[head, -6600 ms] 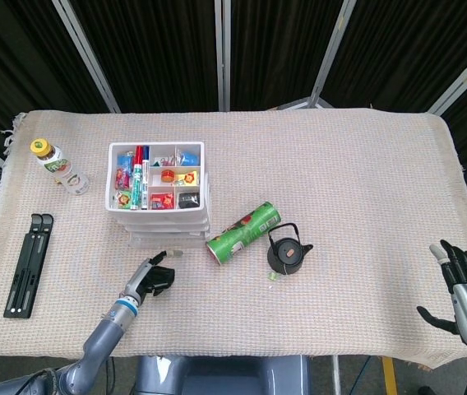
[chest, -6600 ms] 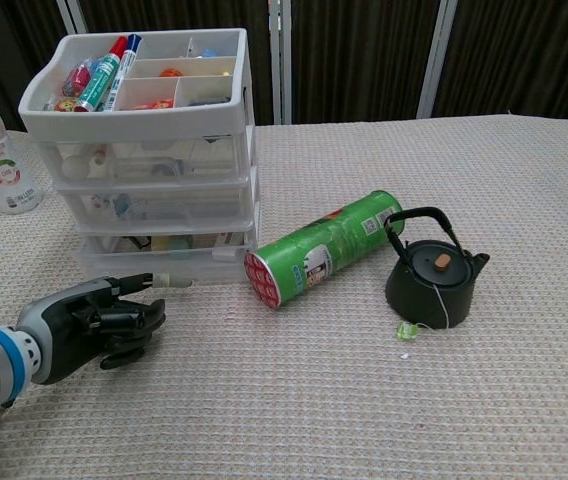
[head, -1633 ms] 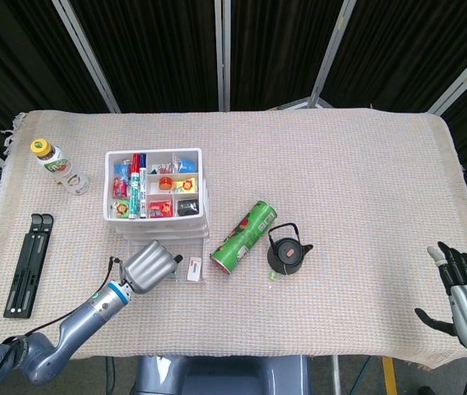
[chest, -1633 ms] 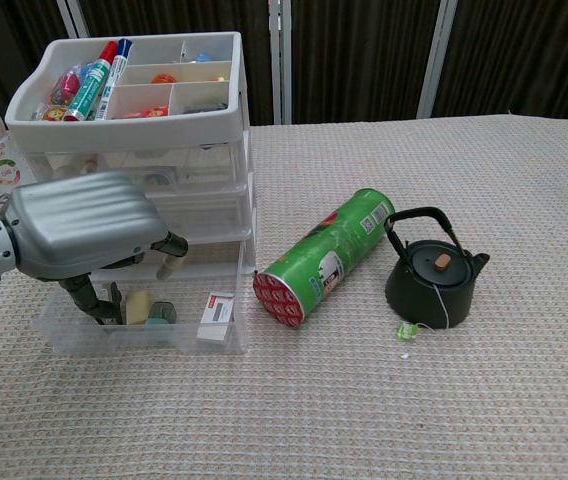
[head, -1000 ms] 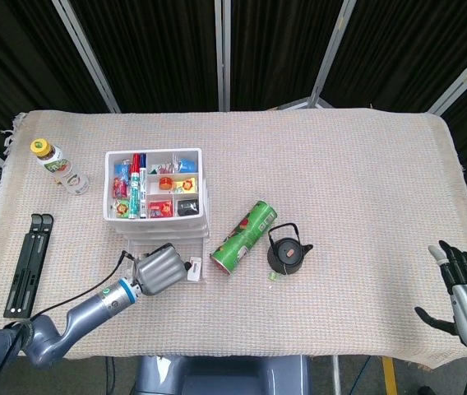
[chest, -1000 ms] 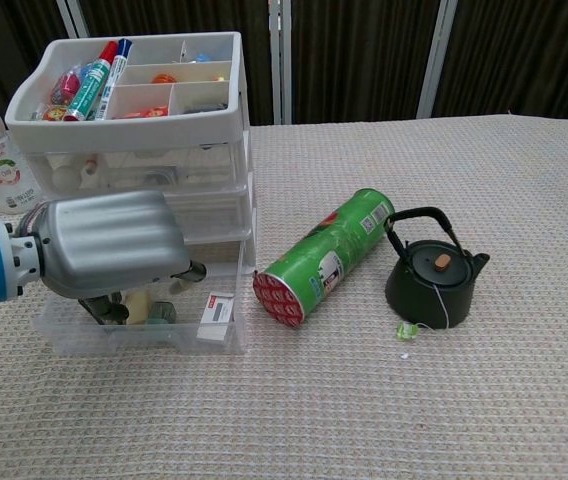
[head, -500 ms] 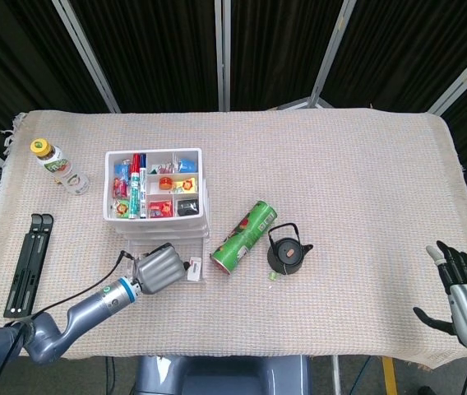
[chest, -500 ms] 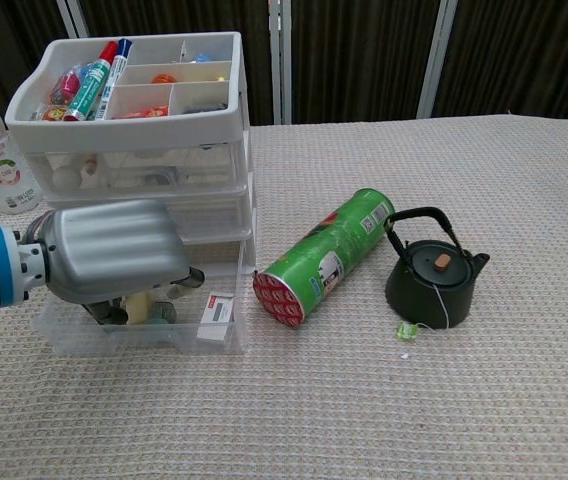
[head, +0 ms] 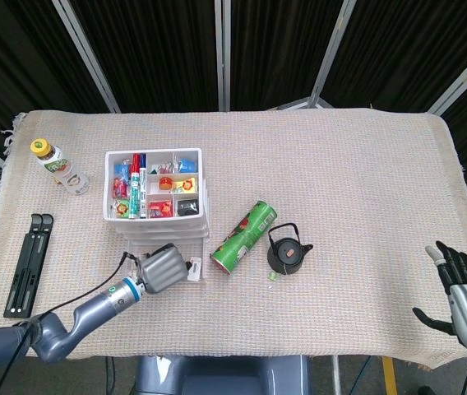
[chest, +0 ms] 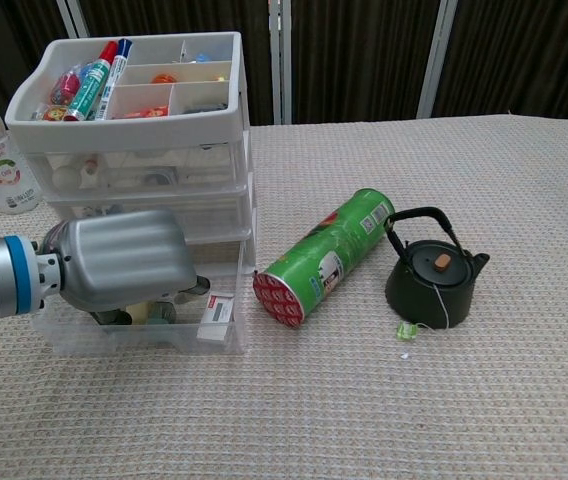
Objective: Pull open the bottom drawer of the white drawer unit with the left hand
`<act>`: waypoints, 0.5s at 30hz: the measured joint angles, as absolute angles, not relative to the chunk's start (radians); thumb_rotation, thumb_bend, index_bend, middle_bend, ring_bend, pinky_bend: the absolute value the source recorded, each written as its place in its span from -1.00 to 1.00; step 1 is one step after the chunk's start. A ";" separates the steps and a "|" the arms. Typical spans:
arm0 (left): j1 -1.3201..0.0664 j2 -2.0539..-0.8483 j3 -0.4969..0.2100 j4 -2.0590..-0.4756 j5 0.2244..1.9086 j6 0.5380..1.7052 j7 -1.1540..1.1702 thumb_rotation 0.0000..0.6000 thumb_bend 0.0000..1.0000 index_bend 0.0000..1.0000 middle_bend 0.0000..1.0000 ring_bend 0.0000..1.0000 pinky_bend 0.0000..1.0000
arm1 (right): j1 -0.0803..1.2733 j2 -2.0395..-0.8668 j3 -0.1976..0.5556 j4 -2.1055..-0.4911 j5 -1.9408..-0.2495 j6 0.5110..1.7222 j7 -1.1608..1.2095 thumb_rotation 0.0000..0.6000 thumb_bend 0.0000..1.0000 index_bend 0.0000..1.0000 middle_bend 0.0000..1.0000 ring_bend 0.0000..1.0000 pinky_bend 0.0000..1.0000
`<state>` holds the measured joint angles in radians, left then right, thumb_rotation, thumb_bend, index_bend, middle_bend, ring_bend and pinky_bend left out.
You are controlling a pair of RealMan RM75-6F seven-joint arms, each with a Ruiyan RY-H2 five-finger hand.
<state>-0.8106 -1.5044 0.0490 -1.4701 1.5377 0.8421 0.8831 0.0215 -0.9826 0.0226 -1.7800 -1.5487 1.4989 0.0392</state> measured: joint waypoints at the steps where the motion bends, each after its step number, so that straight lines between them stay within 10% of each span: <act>1: -0.810 -1.508 0.048 -1.468 1.534 0.841 0.889 1.00 -0.84 -0.14 0.90 0.88 0.55 | 0.022 -0.982 0.023 -1.780 -1.548 1.498 0.040 1.00 -0.87 -1.00 -1.00 -1.00 -1.00; 15: -0.803 -1.517 0.046 -1.488 1.449 0.814 1.003 1.00 -0.39 0.02 0.90 0.88 0.55 | 0.023 -0.977 0.019 -1.783 -1.557 1.497 0.053 1.00 -0.87 -1.00 -1.00 -1.00 -1.00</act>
<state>-0.8028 -1.5175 0.0456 -1.4876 1.4493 0.8143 1.0035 0.0225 -0.9768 0.0191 -1.7827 -1.5569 1.4973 0.0531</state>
